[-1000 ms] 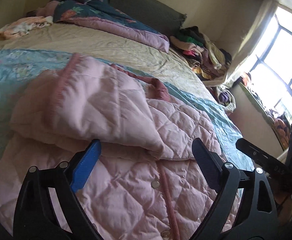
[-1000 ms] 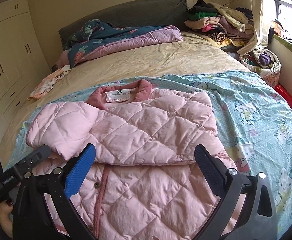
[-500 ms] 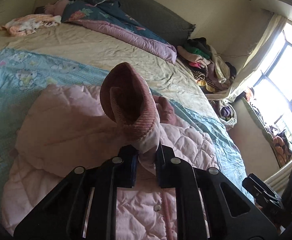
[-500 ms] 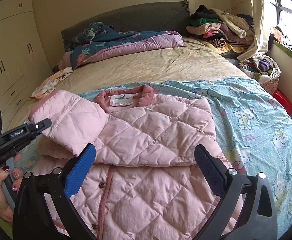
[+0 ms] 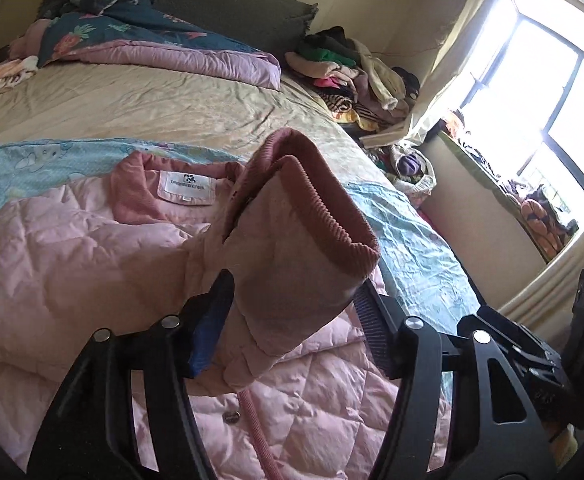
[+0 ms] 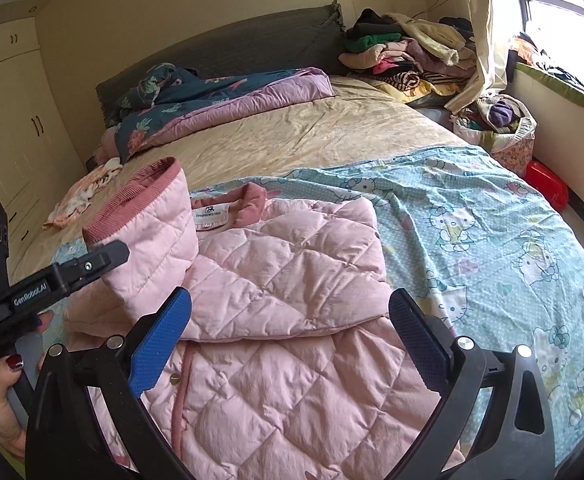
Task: Fold large clothes
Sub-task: 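Fold the held sleeve across the jacket front with the left tool, then grasp the ribbed sleeve cuff with the right tool and straighten it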
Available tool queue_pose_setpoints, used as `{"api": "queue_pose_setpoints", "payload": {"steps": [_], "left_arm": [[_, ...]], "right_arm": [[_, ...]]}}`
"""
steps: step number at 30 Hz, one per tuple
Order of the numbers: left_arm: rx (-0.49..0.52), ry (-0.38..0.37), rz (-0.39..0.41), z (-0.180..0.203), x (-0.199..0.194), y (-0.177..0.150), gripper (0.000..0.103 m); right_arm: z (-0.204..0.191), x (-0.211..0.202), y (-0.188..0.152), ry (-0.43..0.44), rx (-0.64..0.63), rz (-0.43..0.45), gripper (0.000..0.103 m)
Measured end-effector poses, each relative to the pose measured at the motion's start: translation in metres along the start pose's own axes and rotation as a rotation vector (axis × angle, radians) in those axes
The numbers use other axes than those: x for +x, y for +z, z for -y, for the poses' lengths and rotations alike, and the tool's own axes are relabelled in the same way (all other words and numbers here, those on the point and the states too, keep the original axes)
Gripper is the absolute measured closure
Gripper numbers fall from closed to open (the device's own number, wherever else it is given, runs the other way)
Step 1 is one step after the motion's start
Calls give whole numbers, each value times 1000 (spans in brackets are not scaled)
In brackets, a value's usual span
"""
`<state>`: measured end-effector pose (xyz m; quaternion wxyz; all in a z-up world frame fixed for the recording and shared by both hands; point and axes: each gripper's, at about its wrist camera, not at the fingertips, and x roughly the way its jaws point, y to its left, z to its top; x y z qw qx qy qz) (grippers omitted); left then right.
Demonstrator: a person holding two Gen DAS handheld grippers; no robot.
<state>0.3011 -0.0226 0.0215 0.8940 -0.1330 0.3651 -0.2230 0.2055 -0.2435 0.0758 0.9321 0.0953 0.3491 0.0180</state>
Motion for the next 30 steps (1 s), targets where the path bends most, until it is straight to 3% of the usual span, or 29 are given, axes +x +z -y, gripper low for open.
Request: {"api": "queue_pose_setpoints", "payload": {"steps": [3,7,12,19,26,27,29,30], "left_arm": [[22,-2,-17,1,-1,-4,24],[37,13,-4,-8,-11,-2,17],[45,153,5,-40,-23,2,9],[22,350,-2,-97,-39,0,9],[-42,400,-7,-142,-54,-8,9],[-53,402,-6,-146,-56,-9,9],[-69,410,-2,-152,-56,-11,9],[-76,413,-2,-156,-57,-11,9]], "right_arm": [[9,1,1,-8,27,-2,4],[10,6,0,11,48,-17,4],[0,29,-8,64,72,-88,4],[-10,86,-32,110,165,-242,4],[0,120,-52,128,304,-313,5],[-1,121,-54,140,309,-315,7],[-4,123,-56,165,295,-318,39],[-7,122,-57,174,281,-315,46]]}}
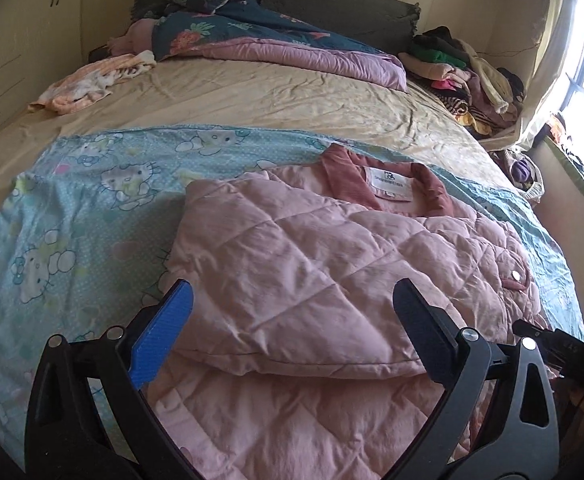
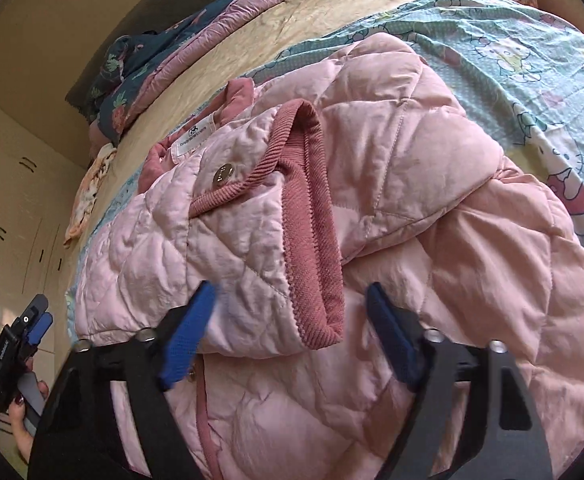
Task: Fold large clothes
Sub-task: 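Grasp the ribbed sleeve cuff with the right tool and straighten it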
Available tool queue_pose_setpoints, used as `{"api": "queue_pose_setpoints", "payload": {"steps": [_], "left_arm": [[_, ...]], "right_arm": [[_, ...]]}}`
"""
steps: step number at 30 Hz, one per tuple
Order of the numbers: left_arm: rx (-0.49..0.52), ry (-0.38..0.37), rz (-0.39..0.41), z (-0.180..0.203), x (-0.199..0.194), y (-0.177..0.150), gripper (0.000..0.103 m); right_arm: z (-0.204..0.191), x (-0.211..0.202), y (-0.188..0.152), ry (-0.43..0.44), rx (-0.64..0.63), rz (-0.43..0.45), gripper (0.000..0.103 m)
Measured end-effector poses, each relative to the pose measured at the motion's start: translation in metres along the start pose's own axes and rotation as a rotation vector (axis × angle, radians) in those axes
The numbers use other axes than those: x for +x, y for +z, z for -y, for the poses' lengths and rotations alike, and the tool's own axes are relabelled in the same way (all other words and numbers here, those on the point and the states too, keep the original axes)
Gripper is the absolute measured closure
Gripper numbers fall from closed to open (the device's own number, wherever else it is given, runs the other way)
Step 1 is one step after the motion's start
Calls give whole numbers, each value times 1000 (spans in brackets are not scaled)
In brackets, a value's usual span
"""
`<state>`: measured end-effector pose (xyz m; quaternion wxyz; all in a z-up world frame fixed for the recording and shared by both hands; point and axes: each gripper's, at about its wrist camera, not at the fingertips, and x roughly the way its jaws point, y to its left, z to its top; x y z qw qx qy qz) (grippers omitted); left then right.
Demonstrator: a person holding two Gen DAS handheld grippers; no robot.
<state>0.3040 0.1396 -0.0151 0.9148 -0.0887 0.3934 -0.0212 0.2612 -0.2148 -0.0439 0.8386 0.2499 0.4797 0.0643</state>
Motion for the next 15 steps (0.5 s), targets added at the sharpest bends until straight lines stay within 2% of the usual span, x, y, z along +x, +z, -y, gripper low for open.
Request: {"api": "queue_pose_setpoints", "payload": {"steps": [2,4,11,15], "left_arm": [[-13,-1,0,-6,2,1,9],[-16,-1,0,-7,3,1,9],[-11,-10,-4,-2,9,6,9],[-6,-21,-9,3,14,10,9]], "right_arm": [[-9,-8,-2,-15,-58,43,68],[-21,-24,-1,8,-123,93,81],[-75,-79,35,38,-380,283,86],[-76,-85,60,0,-434,324,86]]}}
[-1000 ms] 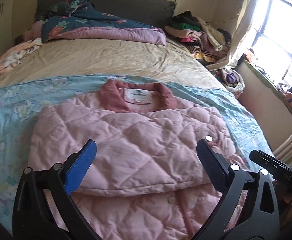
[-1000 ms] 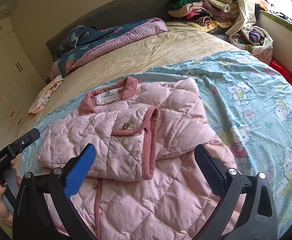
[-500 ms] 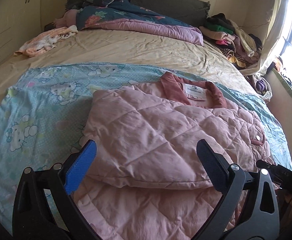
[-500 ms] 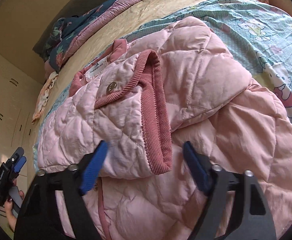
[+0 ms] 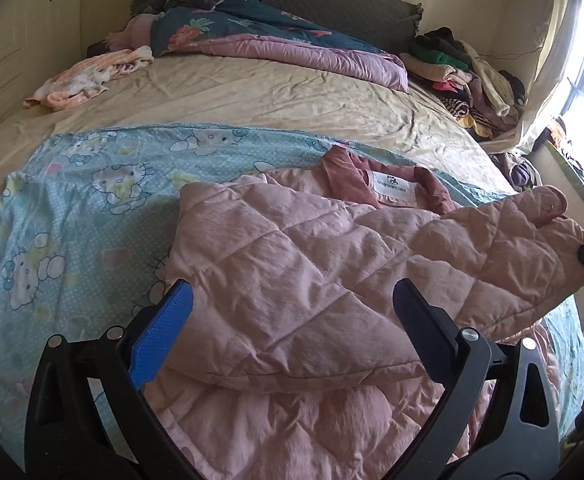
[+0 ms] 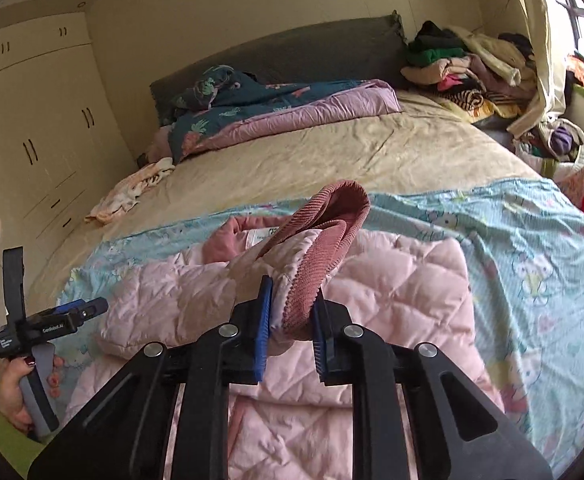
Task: Fold large clothes
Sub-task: 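Grasp the ribbed sleeve cuff with the right tool and straighten it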
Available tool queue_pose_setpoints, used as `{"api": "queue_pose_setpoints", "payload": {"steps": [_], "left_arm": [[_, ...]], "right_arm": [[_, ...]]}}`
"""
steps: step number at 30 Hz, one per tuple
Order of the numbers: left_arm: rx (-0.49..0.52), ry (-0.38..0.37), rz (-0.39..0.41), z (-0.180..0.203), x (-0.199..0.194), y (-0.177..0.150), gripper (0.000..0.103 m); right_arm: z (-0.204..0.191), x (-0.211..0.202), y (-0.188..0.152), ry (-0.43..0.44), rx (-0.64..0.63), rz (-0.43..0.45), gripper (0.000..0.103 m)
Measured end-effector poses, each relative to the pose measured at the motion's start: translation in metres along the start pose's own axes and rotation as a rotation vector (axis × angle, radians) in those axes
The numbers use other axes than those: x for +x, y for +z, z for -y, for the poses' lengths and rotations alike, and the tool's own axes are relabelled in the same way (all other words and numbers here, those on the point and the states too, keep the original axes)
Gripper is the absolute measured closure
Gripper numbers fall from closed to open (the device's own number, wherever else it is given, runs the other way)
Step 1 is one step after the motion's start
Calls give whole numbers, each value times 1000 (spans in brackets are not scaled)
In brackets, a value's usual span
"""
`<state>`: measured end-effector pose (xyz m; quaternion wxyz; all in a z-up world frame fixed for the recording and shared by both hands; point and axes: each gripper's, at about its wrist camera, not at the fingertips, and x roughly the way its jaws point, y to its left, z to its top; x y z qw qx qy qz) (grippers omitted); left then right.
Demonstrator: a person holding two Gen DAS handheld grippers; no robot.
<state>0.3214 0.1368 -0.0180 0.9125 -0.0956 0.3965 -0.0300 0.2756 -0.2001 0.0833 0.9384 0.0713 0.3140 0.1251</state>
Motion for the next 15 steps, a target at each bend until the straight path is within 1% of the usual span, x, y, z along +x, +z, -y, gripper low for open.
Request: {"api": "queue_pose_setpoints", "payload": {"steps": [4,10,15], "left_arm": [[17,-6,-12,8,9,2,9],[37,-20,-58,23,28,1,9],[67,-41,-97,40,42,-5,9]], "right_arm": [[21,15,3,-59,12,-25,86],[41,40,-22,-113,52,-112,86],[49,53,-38,-129,85,-171,84]]}}
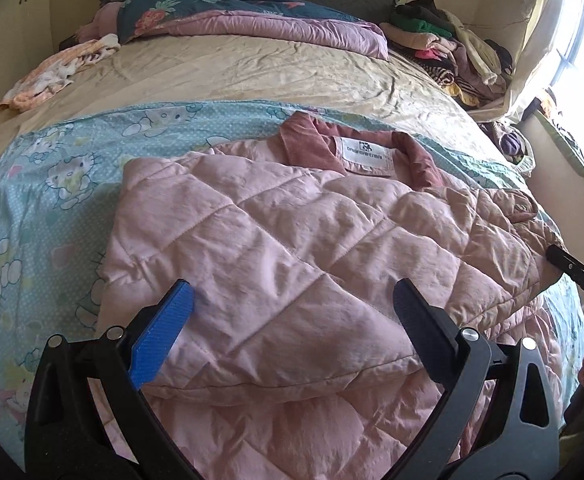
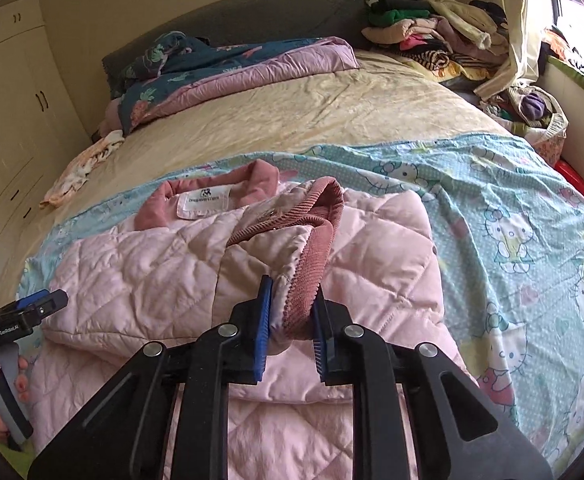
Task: Fold large clothes
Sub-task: 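Grasp the ribbed sleeve cuff with the right tool and straighten it, then open the right tool and withdraw both tools from the folded sleeves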
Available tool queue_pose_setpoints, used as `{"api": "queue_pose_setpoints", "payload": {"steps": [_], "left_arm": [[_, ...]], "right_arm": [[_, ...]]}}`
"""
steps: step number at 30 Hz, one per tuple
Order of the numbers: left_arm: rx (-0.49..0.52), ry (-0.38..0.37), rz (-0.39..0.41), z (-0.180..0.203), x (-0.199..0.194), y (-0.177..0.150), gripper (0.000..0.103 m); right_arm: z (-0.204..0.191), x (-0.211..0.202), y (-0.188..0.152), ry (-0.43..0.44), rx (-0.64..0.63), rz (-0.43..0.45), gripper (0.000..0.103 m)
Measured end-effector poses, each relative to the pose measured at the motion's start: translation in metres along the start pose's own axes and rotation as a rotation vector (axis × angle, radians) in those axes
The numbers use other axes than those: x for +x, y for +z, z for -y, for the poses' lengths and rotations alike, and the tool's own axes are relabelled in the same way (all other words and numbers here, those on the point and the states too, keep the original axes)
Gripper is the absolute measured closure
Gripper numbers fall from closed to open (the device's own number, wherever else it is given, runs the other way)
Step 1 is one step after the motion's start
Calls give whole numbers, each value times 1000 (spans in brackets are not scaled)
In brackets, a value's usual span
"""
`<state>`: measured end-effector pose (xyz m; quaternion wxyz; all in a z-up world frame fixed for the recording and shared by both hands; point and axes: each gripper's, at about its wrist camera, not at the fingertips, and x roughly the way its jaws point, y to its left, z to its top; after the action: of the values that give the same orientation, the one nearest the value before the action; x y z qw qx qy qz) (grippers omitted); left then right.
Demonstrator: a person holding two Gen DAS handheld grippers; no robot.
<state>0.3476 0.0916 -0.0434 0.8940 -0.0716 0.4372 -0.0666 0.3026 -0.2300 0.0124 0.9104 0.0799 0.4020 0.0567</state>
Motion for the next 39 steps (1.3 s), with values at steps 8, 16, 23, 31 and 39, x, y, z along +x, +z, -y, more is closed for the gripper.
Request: {"api": "queue_pose_setpoints", "payload": {"steps": [8,16,23,31,39], "left_arm": [[26,26,-66,3,26,-11,9],[-8,-7,-76,-8,43,-15,8],[-13,-15,-73,-10,45,-17,8],[2,-8,-76,-7,42,-17,8],[0,14,-77,-3,36,-19,8]], "right_arm": [[2,-9,-4,-38,30,16,54],[-40,-7,1,9,-94,-1,47],[-90,25,-2,40,-239,-76,33],[-80,89,-23,-18,-235,-228,24],[-75,90,-26,-22,-199,-216,22]]}}
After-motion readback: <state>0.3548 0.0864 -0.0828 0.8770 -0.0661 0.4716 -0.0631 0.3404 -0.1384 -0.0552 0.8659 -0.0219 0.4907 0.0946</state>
